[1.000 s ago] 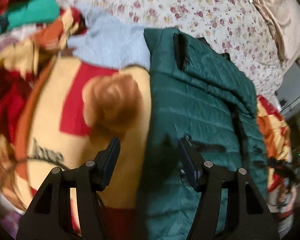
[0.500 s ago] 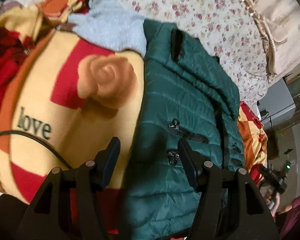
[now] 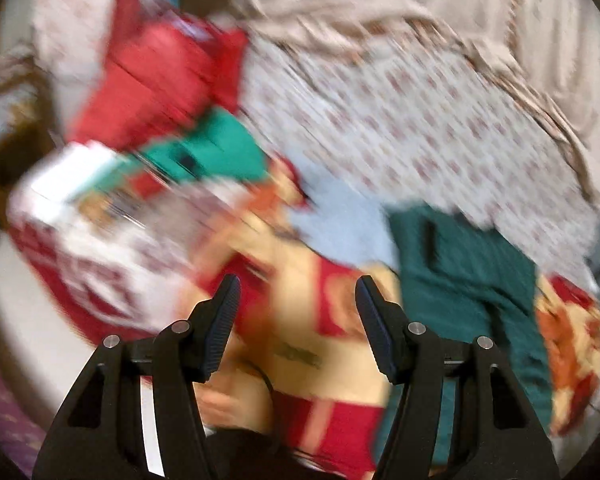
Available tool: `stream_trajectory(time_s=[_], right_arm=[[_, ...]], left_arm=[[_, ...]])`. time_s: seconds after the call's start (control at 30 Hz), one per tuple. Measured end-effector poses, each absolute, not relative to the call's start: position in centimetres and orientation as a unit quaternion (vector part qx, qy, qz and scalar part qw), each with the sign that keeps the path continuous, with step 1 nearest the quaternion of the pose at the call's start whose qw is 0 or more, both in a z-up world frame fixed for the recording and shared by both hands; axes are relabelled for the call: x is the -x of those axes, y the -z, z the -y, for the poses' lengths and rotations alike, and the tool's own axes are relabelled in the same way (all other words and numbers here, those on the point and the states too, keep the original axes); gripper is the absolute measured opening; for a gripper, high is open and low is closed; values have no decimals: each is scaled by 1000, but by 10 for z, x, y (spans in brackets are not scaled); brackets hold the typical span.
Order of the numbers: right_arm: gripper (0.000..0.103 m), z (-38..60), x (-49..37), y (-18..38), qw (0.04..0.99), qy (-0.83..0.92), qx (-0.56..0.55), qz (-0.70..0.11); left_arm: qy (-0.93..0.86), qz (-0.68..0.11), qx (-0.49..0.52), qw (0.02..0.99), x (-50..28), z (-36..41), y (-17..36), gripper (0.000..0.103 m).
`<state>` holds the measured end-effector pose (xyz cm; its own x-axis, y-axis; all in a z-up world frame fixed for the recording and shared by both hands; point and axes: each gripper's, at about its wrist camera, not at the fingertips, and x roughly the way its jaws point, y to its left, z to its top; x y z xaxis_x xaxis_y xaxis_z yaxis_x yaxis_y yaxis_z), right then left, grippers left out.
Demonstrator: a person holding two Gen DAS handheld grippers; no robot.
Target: Fold large clothes
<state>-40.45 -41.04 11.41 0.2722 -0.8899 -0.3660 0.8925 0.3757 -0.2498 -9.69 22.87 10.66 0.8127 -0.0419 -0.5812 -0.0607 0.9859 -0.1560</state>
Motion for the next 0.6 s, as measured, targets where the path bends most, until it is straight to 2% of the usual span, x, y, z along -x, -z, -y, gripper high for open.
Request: stream_trajectory(time_s=[0.03, 0.07, 0.13, 0.27, 0.4, 0.6], right_arm=[[52, 408, 406, -120, 790, 573, 6, -216], [66, 404, 409, -127, 782, 590, 17, -200], [77, 394, 413, -138, 769, 618, 38, -157], [79, 379, 406, -140, 775, 618, 60, -119], [79, 387, 361, -108, 845, 498, -8, -194], [79, 410, 271, -15, 889, 284, -160, -320]], left_arm=[[-25, -294, 79, 952, 101, -240, -116, 60], [-62, -276, 71, 956, 107, -254, -130, 60], [-113, -259, 58, 957, 113, -275, -145, 60], [-231, -222, 0, 947, 126, -306, -163, 60], [-165, -259, 18, 952, 124, -303, -145, 60], [8, -346, 51, 937, 94, -222, -76, 60]])
